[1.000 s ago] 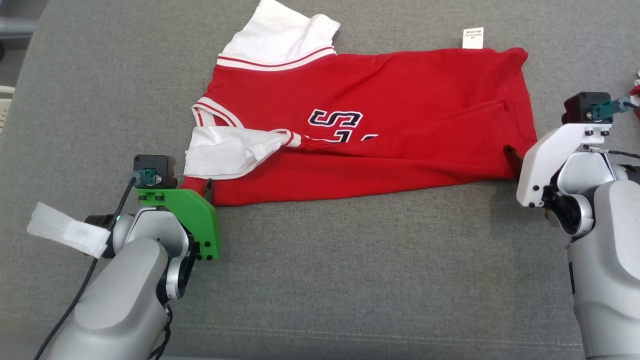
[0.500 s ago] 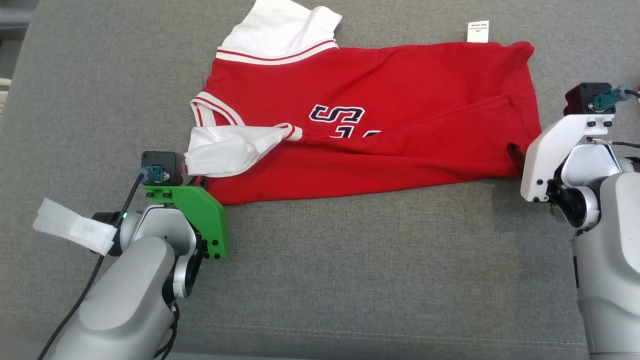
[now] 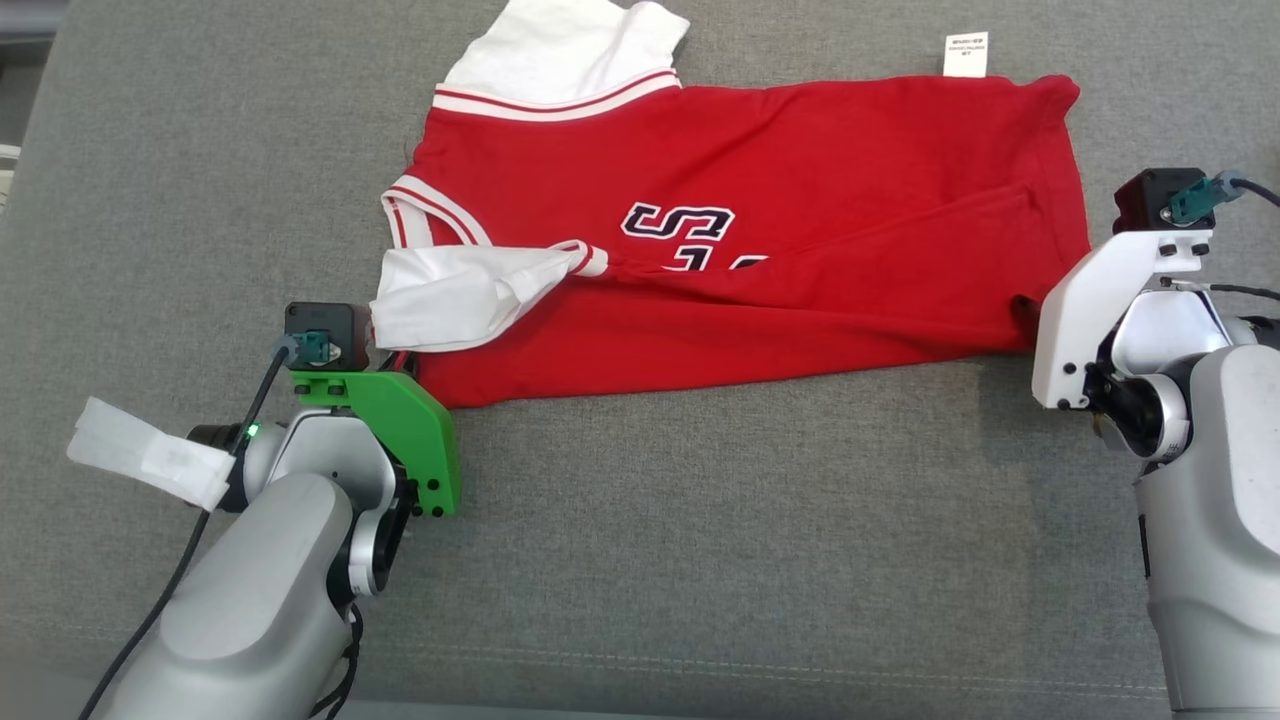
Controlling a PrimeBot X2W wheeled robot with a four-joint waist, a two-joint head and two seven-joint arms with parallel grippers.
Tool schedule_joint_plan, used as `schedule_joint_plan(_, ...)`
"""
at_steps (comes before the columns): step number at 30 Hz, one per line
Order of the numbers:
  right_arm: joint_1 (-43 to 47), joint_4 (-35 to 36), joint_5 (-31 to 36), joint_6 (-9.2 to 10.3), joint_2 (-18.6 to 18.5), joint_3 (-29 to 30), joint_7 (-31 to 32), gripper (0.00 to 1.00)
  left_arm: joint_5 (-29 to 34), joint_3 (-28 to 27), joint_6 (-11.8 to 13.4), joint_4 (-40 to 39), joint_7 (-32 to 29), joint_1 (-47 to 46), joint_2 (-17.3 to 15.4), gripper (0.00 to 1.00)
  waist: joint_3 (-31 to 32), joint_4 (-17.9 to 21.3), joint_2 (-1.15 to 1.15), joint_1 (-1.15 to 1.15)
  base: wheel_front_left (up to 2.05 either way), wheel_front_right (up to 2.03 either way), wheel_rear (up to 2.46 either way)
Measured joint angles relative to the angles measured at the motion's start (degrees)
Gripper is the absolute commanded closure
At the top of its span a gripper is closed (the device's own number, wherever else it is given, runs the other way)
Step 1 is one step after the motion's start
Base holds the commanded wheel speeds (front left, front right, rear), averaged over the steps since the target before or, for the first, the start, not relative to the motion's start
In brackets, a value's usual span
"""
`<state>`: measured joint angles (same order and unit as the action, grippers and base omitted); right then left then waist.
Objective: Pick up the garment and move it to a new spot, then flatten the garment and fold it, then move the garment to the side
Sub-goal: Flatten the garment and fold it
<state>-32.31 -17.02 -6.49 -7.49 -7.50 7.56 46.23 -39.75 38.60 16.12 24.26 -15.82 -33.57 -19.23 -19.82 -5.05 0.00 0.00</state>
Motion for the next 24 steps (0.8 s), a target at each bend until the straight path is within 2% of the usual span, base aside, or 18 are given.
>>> schedule_joint_plan(1,0.1,0.04,0.02,0.01,0.09,0.02,0.0,0.29,-0.03,-0.01,-0.01,0.0,0.01,0.0,0.01,1.0,-0.06,0.0,0.0,0.0,0.0,0.0,0.0)
schedule_joint_plan(2,0.14,0.11,0.08,0.0,0.13,0.04,0.01,0.42,-0.04,-0.01,-0.02,0.0,0.02,0.0,0.03,1.0,-0.12,-0.01,0.0,0.0,0.0,0.0,0.0)
schedule_joint_plan(3,0.14,0.19,0.11,0.0,0.14,0.07,0.01,0.51,-0.04,0.0,-0.02,0.01,0.03,0.0,0.03,1.0,-0.18,-0.01,0.0,0.0,0.0,0.0,0.0)
schedule_joint_plan(7,0.16,0.34,0.15,0.0,0.4,0.27,0.04,0.68,-0.22,0.0,-0.02,0.02,0.24,0.0,0.05,1.0,-0.34,0.09,0.0,0.0,0.0,0.0,0.0)
schedule_joint_plan(10,0.3,0.34,0.32,0.0,0.55,0.87,-0.24,1.0,-0.33,0.01,-0.02,0.18,0.29,0.0,0.08,1.0,-0.27,0.17,0.0,0.0,0.0,0.0,0.0)
schedule_joint_plan(19,1.72,0.89,-0.08,0.0,0.9,2.27,-0.65,1.0,-0.89,-0.05,0.01,0.66,0.83,0.09,0.16,1.0,0.51,0.19,0.0,0.0,0.0,0.0,0.0)
schedule_joint_plan(20,1.85,1.01,-0.24,0.0,0.92,2.34,-0.6,0.55,-0.91,-0.05,0.01,0.68,0.83,0.12,0.13,1.0,0.6,0.2,0.0,0.0,0.0,0.0,0.0)
schedule_joint_plan(21,1.96,1.21,-0.24,0.0,0.89,2.44,-0.7,0.0,-0.97,-0.05,0.02,0.69,0.83,0.14,0.05,1.0,0.66,0.24,0.0,0.0,0.0,0.0,0.0)
schedule_joint_plan(24,2.13,1.31,-0.23,0.0,0.83,2.88,-1.3,0.0,-1.04,-0.01,0.02,0.67,0.86,0.21,0.03,1.0,0.64,0.39,0.0,0.0,0.0,0.0,0.0)
